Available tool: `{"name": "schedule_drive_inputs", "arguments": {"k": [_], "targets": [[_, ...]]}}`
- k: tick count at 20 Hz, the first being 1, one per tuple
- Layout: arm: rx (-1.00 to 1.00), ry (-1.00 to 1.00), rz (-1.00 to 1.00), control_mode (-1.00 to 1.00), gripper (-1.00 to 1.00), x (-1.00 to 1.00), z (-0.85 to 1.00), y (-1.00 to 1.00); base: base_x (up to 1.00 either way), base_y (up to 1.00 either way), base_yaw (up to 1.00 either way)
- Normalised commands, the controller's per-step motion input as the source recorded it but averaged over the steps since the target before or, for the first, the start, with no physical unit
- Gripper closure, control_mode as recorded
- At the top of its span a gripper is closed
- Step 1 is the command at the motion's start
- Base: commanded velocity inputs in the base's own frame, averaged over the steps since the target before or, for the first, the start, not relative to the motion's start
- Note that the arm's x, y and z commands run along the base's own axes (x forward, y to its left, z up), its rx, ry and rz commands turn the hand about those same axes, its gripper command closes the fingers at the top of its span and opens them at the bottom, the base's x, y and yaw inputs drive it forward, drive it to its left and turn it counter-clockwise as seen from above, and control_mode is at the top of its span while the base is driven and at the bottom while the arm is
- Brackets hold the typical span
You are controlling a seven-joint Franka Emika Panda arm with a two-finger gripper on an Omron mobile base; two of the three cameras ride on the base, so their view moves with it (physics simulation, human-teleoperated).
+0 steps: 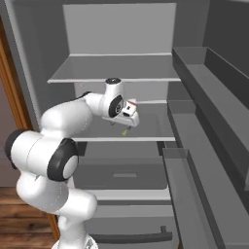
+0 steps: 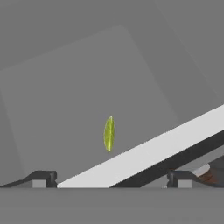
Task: Take the lemon wedge from the fridge and place it on the plate with fish on the dining counter.
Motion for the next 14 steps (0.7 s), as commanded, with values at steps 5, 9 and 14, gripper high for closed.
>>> {"name": "schedule_drive_inputs", "arguments": {"k": [5,9,14], "targets": [[0.00,0.00,0.00,-1.00,-1.00,0.31,-0.26,0.00,0.00,0.00,0.00],[0.00,0.00,0.00,-1.00,-1.00,0.23,-0.31,0.00,0.00,0.00,0.00],[0.00,0.00,0.01,-1.00,-1.00,0.22,-0.26,0.00,0.00,0.00,0.00]]}}
